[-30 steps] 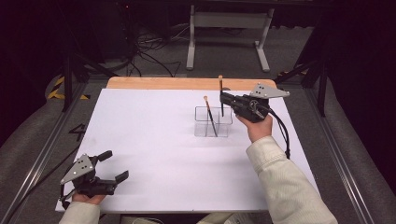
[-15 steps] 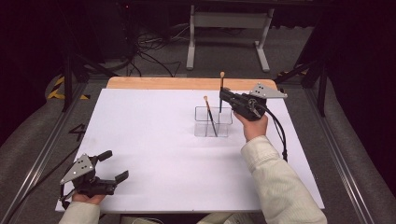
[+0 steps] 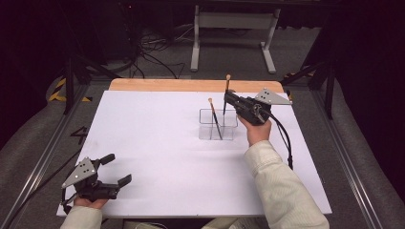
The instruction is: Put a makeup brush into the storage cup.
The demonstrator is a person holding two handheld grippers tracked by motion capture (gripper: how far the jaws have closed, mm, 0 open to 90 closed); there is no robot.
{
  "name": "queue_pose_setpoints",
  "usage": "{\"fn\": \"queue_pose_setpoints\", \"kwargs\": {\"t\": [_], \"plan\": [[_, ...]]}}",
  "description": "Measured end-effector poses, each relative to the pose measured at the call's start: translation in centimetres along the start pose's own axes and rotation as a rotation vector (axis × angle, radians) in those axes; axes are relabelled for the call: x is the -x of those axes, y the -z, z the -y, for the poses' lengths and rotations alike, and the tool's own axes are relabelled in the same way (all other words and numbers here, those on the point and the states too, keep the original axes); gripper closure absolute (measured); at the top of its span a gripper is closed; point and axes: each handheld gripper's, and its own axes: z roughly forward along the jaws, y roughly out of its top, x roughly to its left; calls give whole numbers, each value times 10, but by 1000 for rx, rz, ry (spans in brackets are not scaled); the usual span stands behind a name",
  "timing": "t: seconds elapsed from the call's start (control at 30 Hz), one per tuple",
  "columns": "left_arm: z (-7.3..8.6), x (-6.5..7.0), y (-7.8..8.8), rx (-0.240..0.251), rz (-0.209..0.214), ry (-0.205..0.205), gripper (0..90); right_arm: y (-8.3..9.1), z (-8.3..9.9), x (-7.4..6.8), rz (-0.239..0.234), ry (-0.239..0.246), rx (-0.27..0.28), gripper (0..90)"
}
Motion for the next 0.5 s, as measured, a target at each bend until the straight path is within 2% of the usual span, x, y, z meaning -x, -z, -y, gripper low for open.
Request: {"fn": "queue_pose_setpoints", "kwargs": {"t": [0.3, 0.5], "plan": [[0, 0, 0, 2, 0, 4, 6, -5, 9, -1, -3, -9, 5, 833], [0, 0, 0, 2, 1, 3, 6, -12, 18, -2, -11, -19, -31, 832]]}}
